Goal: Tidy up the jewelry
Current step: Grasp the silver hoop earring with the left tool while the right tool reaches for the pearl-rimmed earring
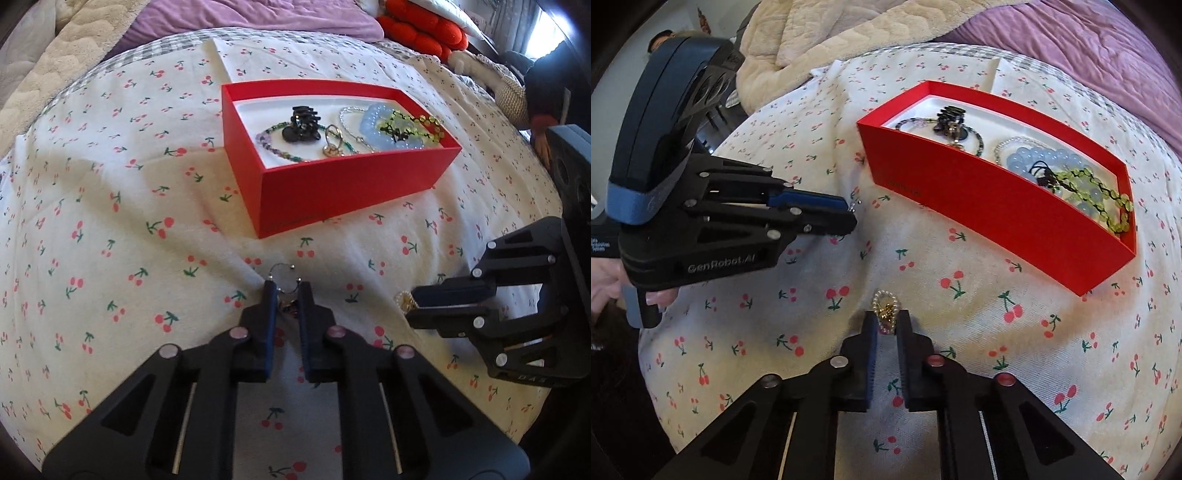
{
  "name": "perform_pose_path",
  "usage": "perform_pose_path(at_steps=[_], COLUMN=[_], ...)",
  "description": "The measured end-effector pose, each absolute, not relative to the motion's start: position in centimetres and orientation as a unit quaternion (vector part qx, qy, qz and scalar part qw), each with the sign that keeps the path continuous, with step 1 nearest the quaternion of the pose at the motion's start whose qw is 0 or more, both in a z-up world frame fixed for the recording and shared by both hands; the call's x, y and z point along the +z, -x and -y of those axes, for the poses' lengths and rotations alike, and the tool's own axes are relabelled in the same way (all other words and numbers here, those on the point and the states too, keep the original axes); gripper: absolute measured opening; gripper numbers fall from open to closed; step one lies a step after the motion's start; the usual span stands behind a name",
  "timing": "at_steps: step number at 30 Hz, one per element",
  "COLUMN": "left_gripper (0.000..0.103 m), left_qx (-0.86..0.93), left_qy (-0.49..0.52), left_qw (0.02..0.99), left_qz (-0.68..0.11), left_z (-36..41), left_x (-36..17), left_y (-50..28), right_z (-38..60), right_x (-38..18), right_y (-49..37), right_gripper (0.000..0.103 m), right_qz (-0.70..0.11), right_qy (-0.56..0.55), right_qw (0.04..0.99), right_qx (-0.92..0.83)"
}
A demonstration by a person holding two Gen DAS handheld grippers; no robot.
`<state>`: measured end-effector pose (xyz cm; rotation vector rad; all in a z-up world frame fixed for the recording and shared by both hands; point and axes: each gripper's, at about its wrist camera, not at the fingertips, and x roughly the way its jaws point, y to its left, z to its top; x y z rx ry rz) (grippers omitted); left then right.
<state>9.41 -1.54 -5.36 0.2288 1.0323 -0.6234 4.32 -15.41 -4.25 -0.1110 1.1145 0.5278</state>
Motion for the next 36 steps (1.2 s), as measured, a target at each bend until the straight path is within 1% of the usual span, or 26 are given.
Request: perform_pose_path(at_steps=[4, 20, 22, 23, 24, 25, 26, 27, 28, 31, 32, 33, 34, 35, 36], left_gripper=[0.012, 0.012, 0.02, 0.03, 0.038, 0.04, 0.041, 0.041, 0.041, 0.041, 0.038, 0.031, 0.027, 0.021, 0.02], left_qx=[-0.288, -0.296, -0.299, -0.299, -0.298, -0.295, -0.291, -0.287, -0.283, -0.275, -0.271, -0.269, -0.264, -0.261, -0.262], left_qy=[-0.107, -0.097, -0.098, -0.1, -0.104, -0.109, -0.112, -0.113, -0.114, -0.117, -0.117, -0.118, -0.121, -0.12, -0.113], left_qw=[0.821, 0.829, 0.827, 0.827, 0.827, 0.826, 0.824, 0.82, 0.818, 0.821, 0.822, 0.823, 0.825, 0.825, 0.825], left_qz=[-0.481, -0.465, -0.466, -0.465, -0.464, -0.467, -0.473, -0.482, -0.487, -0.487, -0.487, -0.486, -0.485, -0.486, -0.488], left_z=[1.2, 0.6, 1.0, 1.2, 1.4, 1.7, 1.8, 2.0, 2.1, 2.7, 2.9, 2.9, 2.9, 2.9, 2.7], left_x=[-5.0, -3.5, -3.7, -3.8, -3.9, -4.3, -4.6, -5.1, -5.4, -5.5, -5.4, -5.4, -5.5, -5.5, -5.5], left_y=[-9.1, -8.1, -8.4, -8.5, -8.6, -8.9, -9.2, -9.6, -9.9, -10.1, -10.1, -10.0, -9.9, -9.9, -10.0], right_z=[15.4, 18.2, 18.7, 18.8, 18.7, 18.6, 18.2, 18.0, 17.7, 17.2, 17.0, 16.8, 16.5, 16.2, 15.9], right_x=[-3.7, 0.3, 0.4, 0.2, -0.1, -0.5, -0.8, -1.1, -1.5, -2.2, -2.5, -2.8, -3.2, -3.6, -4.0], right_y=[-4.1, -3.1, -3.4, -3.5, -3.5, -3.6, -3.5, -3.4, -3.3, -3.4, -3.5, -3.5, -3.6, -3.6, -3.6], right_gripper=[0.006, 0.006, 0.007, 0.008, 0.017, 0.026, 0.032, 0.053, 0.069, 0.069, 0.068, 0.068, 0.066, 0.064, 0.058], right_qz=[-0.519, -0.485, -0.488, -0.494, -0.501, -0.511, -0.517, -0.52, -0.523, -0.525, -0.529, -0.531, -0.534, -0.537, -0.538], right_qy=[0.049, 0.03, 0.019, 0.013, 0.01, 0.012, 0.02, 0.028, 0.038, 0.041, 0.038, 0.037, 0.038, 0.043, 0.049], right_qw=[0.816, 0.838, 0.838, 0.836, 0.832, 0.825, 0.822, 0.82, 0.819, 0.816, 0.814, 0.812, 0.81, 0.808, 0.807], right_qx=[0.249, 0.246, 0.243, 0.24, 0.239, 0.241, 0.24, 0.237, 0.232, 0.237, 0.239, 0.239, 0.24, 0.24, 0.24])
